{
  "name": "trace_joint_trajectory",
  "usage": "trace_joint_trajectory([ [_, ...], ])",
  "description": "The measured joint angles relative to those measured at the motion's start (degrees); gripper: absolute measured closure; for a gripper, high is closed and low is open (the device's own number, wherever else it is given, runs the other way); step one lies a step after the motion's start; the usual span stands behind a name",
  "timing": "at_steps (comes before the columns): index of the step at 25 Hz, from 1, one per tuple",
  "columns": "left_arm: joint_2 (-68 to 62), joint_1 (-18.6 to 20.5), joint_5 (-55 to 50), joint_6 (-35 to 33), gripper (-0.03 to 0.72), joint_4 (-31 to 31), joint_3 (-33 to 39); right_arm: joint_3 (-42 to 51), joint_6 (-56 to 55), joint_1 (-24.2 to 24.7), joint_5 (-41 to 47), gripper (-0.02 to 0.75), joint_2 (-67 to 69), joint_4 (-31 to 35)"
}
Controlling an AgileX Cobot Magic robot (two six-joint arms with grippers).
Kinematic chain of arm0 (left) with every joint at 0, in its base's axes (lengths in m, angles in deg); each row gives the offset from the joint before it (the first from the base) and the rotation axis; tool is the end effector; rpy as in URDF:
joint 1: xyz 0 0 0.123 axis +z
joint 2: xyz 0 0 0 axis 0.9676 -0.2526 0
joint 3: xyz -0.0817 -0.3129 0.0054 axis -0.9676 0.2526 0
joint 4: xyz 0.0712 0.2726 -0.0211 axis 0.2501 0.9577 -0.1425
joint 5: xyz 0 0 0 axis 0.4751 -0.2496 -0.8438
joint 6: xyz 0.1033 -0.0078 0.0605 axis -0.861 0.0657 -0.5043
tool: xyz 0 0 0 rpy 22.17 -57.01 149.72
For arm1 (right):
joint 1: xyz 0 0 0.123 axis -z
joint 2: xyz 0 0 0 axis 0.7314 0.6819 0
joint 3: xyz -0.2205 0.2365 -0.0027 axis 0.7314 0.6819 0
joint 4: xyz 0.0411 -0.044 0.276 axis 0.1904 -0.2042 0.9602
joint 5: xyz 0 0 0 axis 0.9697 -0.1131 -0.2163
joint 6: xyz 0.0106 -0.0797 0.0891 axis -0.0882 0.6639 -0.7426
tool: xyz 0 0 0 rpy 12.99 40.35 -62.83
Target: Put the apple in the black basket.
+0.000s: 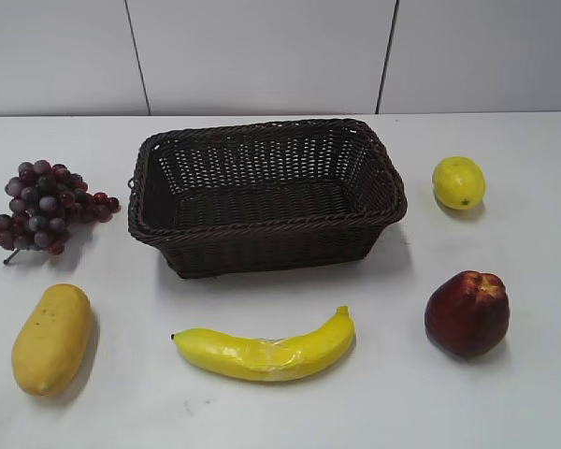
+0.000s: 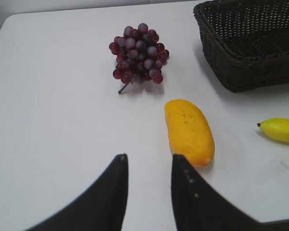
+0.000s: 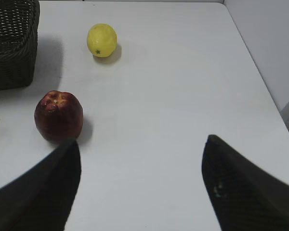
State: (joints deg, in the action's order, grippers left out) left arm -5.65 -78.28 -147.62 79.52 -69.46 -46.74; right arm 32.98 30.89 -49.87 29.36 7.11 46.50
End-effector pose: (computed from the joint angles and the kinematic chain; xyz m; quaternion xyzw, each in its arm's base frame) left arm 0.0074 -0.0206 0.2723 0.0934 0.8541 -0.0687 0.5070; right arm 0.0109 -0.0071 0.2808 0.0003 0.8462 -0.0113 0.5327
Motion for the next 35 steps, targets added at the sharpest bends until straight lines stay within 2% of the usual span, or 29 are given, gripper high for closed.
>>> trace_joint_trajectory([
  [15,0.0,0.0,0.0,0.0,0.454,0.0,0.0,0.0,0.0,0.0,0.0,0.148,0.0,0.27],
  [21,0.0,0.0,0.0,0.0,0.454,0.0,0.0,0.0,0.0,0.0,0.0,0.147,0.0,5.45],
  [25,0.0,0.0,0.0,0.0,0.454,0.0,0.0,-0.3,0.0,0.0,-0.63,0.147,1.91,6.65],
  [30,0.0,0.0,0.0,0.0,0.454,0.0,0.0,-1.29,0.0,0.0,-12.63,0.147,8.0,6.65],
  [35,0.0,0.0,0.0,0.0,0.454,0.0,0.0,-1.29,0.0,0.0,-23.53,0.148,21.16,6.65],
])
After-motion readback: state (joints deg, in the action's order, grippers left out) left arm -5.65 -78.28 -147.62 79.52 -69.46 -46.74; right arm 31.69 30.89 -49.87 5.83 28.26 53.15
